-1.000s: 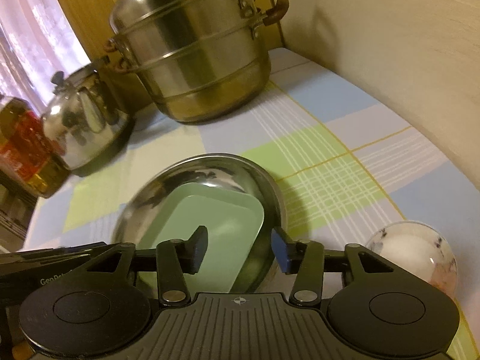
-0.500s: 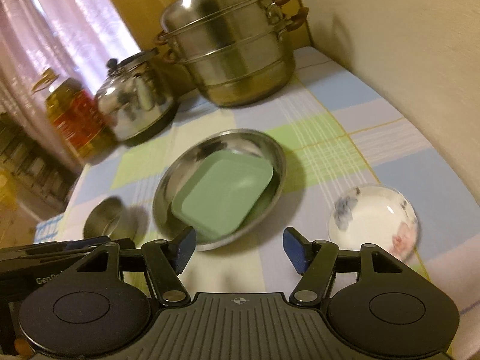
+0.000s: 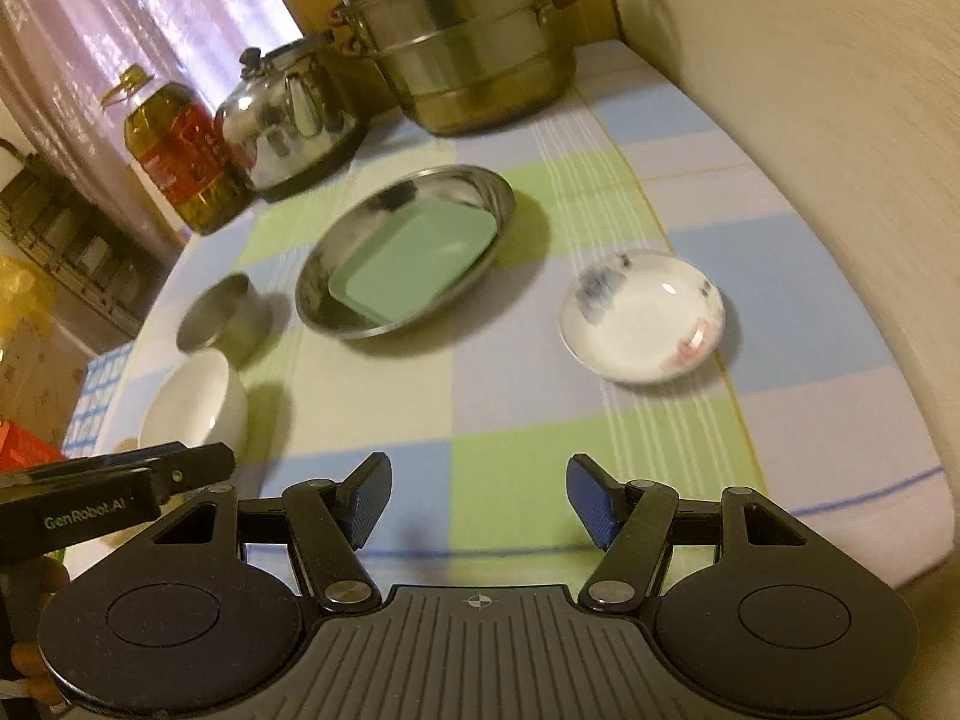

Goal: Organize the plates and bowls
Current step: 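Open the right tool and withdraw it from the basin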

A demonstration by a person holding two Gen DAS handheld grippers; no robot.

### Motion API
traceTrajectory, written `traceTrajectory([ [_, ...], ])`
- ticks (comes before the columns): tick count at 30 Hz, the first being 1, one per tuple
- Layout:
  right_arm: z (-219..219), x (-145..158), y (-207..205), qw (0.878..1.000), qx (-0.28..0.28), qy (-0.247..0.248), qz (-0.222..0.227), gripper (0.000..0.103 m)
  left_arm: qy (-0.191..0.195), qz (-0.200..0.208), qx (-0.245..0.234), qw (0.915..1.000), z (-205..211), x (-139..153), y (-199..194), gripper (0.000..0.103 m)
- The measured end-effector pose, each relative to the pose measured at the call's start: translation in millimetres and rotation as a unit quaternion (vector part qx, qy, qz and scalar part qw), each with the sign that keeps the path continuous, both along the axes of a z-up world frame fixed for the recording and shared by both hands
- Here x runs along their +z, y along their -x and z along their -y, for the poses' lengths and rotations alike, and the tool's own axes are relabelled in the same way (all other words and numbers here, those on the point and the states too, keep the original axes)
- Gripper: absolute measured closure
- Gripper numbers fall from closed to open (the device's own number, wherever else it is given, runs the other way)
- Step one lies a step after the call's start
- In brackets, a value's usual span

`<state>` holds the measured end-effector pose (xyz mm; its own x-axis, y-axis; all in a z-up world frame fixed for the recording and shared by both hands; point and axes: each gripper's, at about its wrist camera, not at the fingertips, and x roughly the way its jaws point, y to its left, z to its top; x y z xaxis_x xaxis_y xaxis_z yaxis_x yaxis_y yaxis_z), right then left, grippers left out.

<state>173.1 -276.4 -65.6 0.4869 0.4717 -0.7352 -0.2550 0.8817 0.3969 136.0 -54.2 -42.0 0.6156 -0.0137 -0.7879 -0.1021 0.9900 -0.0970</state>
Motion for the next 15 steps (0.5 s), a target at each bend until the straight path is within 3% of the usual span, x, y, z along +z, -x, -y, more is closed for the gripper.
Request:
traceTrajectory([
  [15, 35.1, -1.2, 25.6, 1.000, 0.011, -0.004, 0.000, 0.038, -0.003, 0.007, 0.017, 0.9998, 32.0, 3.9, 38.9, 0.054],
])
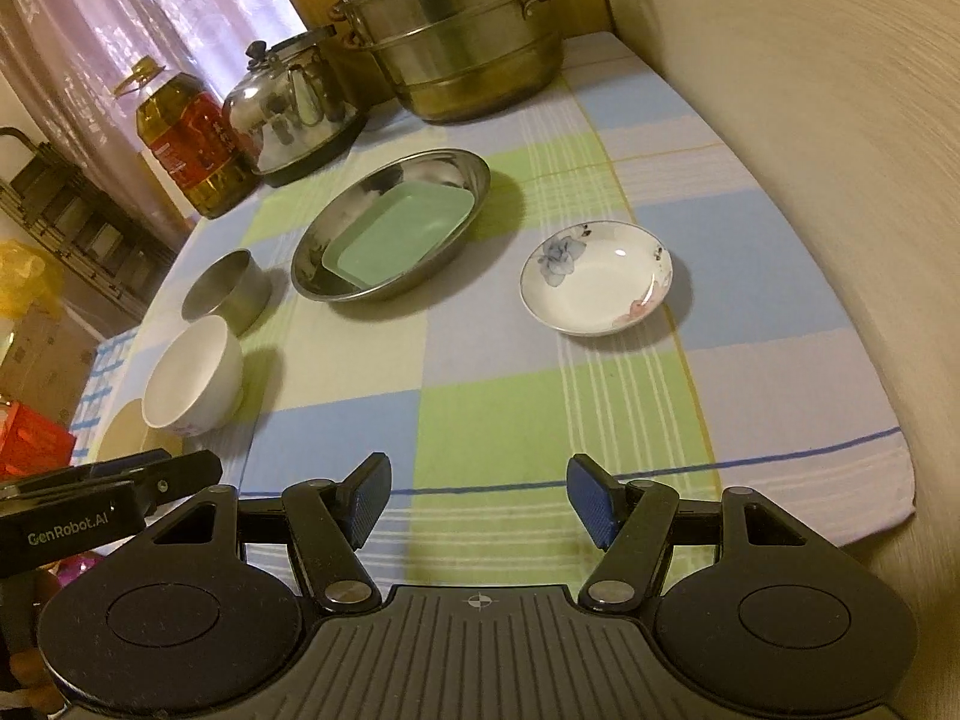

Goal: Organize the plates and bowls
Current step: 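Open the right tool and withdraw it from the basin, then move the right tool to the floral saucer and grasp its rim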

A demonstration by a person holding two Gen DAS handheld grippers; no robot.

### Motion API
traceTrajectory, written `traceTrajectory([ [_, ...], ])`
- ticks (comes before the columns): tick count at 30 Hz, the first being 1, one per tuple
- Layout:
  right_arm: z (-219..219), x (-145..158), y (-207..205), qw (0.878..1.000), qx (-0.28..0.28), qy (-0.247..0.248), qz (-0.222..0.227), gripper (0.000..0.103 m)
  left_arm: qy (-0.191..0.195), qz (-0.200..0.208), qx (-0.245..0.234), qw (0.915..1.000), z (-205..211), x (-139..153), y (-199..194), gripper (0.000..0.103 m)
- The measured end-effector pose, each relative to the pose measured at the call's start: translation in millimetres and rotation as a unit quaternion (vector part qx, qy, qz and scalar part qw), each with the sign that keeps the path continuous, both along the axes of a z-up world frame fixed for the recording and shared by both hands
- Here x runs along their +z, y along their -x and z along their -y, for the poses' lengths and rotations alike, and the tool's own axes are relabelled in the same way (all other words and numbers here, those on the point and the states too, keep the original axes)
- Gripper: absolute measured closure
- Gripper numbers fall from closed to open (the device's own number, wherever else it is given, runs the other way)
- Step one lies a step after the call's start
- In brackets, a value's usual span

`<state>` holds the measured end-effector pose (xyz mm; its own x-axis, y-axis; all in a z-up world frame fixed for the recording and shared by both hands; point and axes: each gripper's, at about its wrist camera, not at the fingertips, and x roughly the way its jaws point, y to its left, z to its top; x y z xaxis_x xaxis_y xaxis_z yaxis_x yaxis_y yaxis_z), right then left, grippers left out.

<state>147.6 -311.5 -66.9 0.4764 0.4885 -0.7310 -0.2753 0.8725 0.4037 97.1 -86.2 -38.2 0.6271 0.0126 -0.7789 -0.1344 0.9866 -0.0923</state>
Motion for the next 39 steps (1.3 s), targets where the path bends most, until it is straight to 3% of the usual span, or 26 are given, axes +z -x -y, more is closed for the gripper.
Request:
traceTrajectory([
  [6, 5.2, -1.7, 7.6, 1.000, 0.001, -0.004, -0.001, 0.036, 0.003, -0.003, 0.001, 1.0000, 8.1, -1.1, 10.3, 0.054],
  [10, 7.5, -3.3, 11.6, 1.000, 0.000, -0.006, -0.004, 0.025, 0.005, -0.008, -0.003, 0.9999, 10.6, -1.6, 14.4, 0.054],
  [22, 18.6, -6.0, 11.5, 1.000, -0.020, 0.006, 0.013, 0.024, 0.010, -0.020, -0.033, 0.9992, 17.7, -8.3, -4.5, 0.054],
  [39, 25.7, -15.2, -22.4, 0.998, -0.057, 0.017, -0.016, 0.025, 0.011, -0.030, -0.061, 0.9976, 15.8, -18.3, -44.9, 0.054],
])
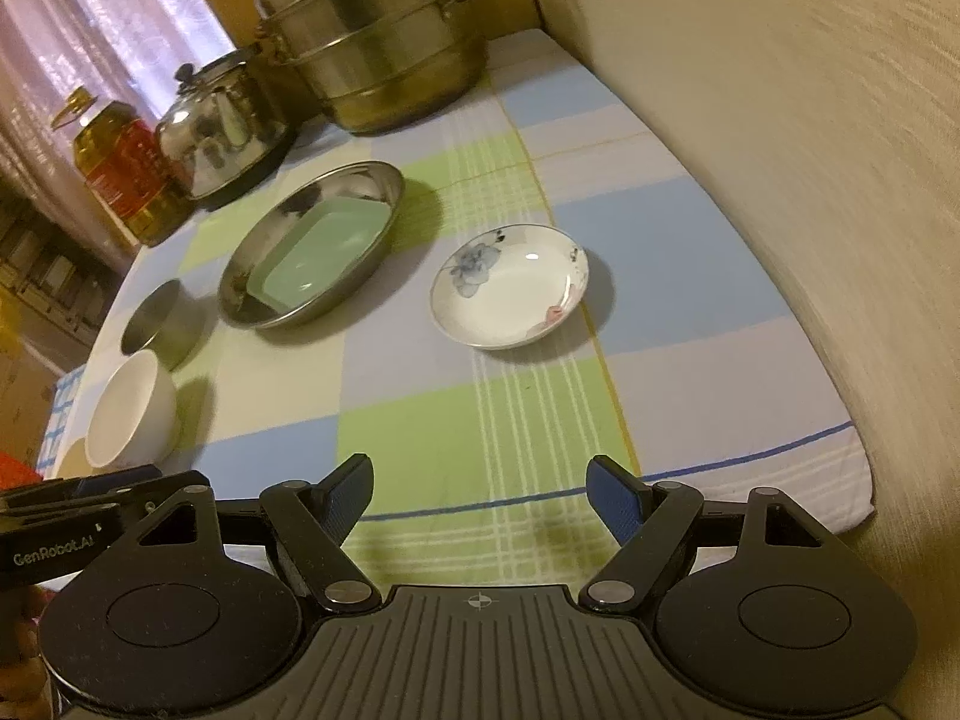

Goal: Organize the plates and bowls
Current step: 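Move the right tool to the floral saucer and grasp its rim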

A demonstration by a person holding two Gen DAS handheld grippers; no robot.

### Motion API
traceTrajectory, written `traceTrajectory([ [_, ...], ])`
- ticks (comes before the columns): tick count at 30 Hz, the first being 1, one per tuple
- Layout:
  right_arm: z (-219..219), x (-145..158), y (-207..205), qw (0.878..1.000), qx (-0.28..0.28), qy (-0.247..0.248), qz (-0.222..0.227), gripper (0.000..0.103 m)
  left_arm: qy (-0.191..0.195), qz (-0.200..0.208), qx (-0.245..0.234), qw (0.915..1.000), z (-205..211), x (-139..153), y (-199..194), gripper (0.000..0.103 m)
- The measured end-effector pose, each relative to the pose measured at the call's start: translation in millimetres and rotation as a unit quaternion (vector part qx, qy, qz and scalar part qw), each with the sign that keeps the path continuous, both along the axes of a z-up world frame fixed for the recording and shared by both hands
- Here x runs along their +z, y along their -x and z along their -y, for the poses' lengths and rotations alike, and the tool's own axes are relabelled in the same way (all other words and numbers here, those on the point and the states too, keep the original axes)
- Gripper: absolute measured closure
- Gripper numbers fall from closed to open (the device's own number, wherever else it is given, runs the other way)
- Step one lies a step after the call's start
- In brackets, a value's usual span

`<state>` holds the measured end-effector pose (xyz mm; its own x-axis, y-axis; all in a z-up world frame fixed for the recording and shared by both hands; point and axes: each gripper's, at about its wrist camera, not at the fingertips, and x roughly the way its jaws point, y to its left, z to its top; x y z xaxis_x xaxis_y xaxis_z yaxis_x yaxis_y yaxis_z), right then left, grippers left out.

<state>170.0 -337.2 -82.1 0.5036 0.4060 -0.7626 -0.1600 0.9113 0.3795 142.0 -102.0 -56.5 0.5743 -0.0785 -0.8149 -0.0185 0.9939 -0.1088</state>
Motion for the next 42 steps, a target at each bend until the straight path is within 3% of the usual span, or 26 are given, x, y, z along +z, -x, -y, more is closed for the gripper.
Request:
traceTrajectory([
  [15, 9.3, -10.4, -29.0, 0.999, -0.030, 0.016, 0.011, 0.026, -0.004, 0.011, -0.052, 0.9986, 21.8, -11.9, -52.1, 0.055],
  [28, 12.1, -24.2, -51.8, 0.998, -0.067, 0.014, 0.012, 0.050, 0.002, 0.015, -0.103, 0.9945, 45.3, -28.2, -98.3, 0.063],
  [42, 8.7, -35.0, -85.4, 0.992, -0.123, -0.005, 0.005, 0.063, 0.014, 0.015, -0.154, 0.9878, 64.6, -41.7, -143.6, 0.068],
])
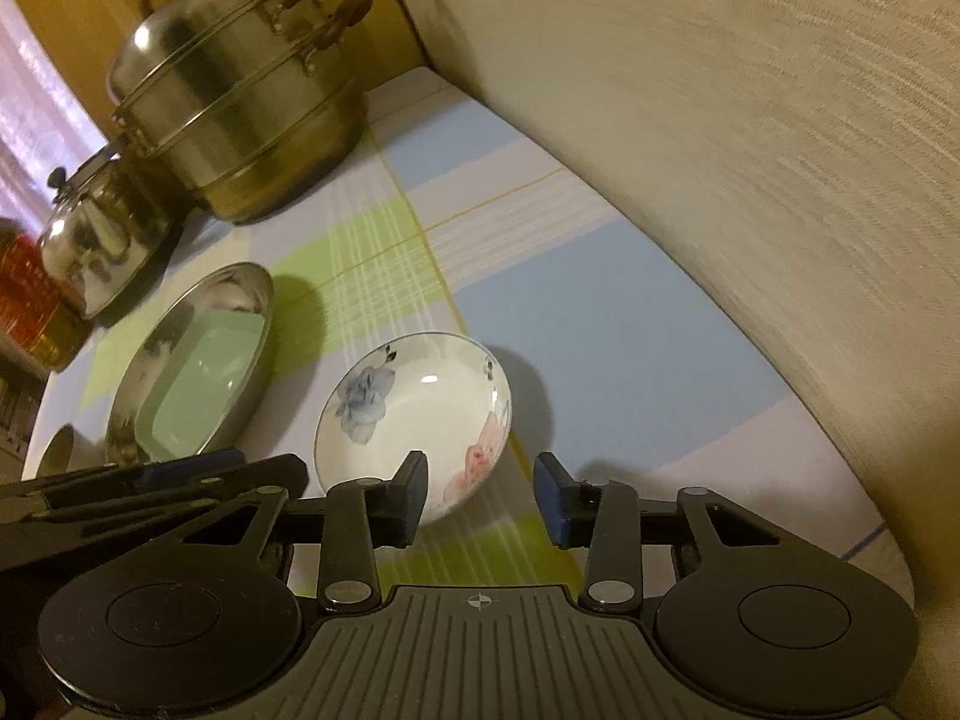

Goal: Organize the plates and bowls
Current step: 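Move the right tool to the floral saucer and grasp its rim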

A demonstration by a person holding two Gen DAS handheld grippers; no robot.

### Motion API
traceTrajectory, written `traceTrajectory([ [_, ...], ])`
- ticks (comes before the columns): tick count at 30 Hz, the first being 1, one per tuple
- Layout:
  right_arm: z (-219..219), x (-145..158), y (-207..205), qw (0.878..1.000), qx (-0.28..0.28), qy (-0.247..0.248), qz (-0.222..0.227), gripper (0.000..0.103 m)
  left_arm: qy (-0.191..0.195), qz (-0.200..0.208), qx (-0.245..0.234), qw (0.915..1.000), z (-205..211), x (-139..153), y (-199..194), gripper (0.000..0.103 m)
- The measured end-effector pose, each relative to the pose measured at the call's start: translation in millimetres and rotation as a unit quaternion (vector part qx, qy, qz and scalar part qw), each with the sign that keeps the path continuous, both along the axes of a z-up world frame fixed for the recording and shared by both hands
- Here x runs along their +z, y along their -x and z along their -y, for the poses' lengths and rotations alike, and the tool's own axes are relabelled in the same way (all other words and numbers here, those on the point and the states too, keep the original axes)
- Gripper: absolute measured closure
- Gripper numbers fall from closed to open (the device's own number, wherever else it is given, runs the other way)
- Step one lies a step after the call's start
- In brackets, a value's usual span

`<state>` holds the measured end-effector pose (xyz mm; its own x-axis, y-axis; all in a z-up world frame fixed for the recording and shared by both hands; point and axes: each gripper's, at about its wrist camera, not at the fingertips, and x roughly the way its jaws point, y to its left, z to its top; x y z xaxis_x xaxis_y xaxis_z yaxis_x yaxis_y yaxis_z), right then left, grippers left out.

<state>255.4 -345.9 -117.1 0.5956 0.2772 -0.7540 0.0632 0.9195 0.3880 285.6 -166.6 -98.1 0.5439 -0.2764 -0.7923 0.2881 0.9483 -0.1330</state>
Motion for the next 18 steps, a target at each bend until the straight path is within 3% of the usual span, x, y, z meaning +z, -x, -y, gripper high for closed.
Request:
traceTrajectory([
  [8, -3.4, -5.3, -10.7, 1.000, -0.021, 0.005, -0.005, 0.068, 0.002, -0.013, -0.015, 0.9998, 3.8, -11.4, -18.4, 0.071],
  [18, -4.5, -14.1, -18.1, 0.999, -0.034, 0.011, -0.019, 0.082, -0.004, -0.027, -0.028, 0.9992, 8.9, -24.3, -34.5, 0.079],
])
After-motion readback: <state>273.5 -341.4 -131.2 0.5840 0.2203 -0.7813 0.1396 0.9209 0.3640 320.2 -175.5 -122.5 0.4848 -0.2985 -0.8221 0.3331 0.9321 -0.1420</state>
